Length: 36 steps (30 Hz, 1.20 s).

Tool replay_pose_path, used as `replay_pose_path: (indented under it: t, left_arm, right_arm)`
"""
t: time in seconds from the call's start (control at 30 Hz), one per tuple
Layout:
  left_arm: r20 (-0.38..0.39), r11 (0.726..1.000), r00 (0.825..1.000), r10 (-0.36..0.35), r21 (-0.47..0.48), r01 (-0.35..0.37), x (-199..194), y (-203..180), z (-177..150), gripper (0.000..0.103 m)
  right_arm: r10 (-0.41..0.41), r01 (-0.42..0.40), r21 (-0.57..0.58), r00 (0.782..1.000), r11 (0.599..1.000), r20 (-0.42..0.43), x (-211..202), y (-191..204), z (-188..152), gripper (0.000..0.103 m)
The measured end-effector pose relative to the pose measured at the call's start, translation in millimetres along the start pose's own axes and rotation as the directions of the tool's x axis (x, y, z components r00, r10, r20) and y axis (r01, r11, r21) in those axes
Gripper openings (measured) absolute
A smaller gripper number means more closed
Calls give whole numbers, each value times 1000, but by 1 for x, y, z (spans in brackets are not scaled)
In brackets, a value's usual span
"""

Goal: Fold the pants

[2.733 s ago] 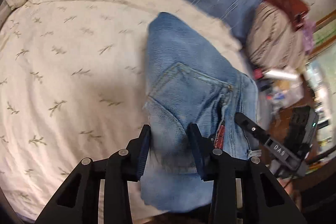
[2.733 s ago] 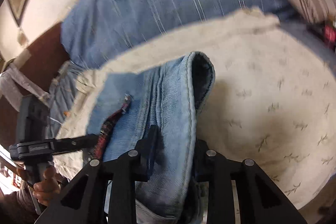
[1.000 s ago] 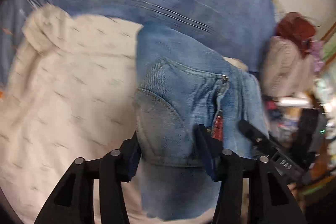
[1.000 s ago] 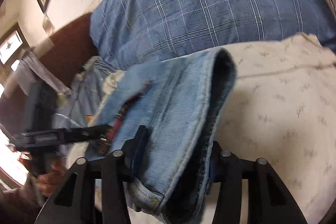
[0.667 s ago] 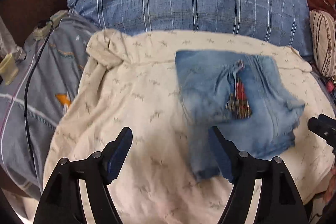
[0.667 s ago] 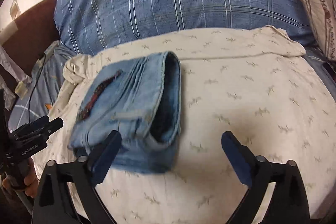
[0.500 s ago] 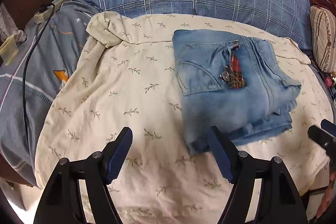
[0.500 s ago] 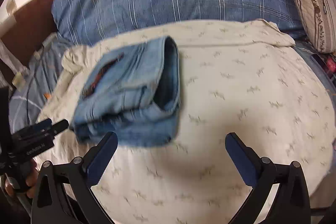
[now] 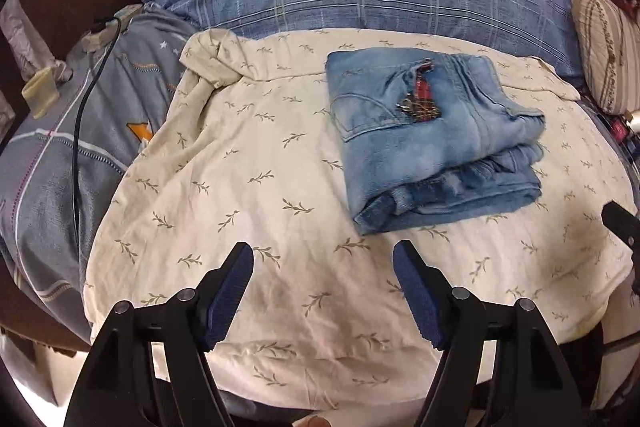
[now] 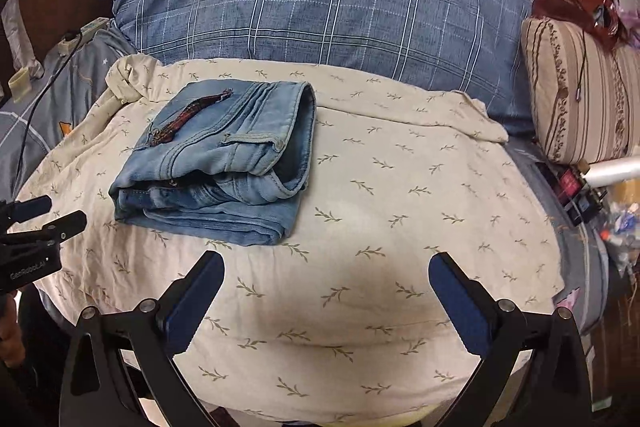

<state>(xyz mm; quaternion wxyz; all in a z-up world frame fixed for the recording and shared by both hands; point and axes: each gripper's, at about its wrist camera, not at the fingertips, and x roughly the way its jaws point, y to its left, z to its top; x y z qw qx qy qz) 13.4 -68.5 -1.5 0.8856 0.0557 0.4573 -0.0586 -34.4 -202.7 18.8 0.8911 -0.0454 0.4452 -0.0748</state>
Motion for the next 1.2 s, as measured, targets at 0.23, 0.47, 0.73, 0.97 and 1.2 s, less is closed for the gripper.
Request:
replay_pose_path:
  t: [0.23,0.47,0.73,0.97,1.2]
  left_arm:
    - [39,997,998,-43,67,40,-27,-18,-12,72]
    - [48,992,996,-72,108,66,-41,-28,-21,72]
    - [72,984,988,-138,120,129,-53,-33,-20,72]
    - [69,981,987,-148,137,138,-62,-38,-23,72]
    - [58,980,988,-140,152,130,-57,-41,-19,72]
  right_arm:
    - [-9,9,-2,1000,1000,-4,-6,-3,-6,103]
    - [-13,14,25,999,1000,-31,-4,-10,-15,103]
    - [-7,10,51,999,999,-51,-2,-15,-18,103]
    - [-8,12,57,998,998,-61,1,-17,-19,103]
    - [-9,14,72,997,997,-71,3,-20,-20,103]
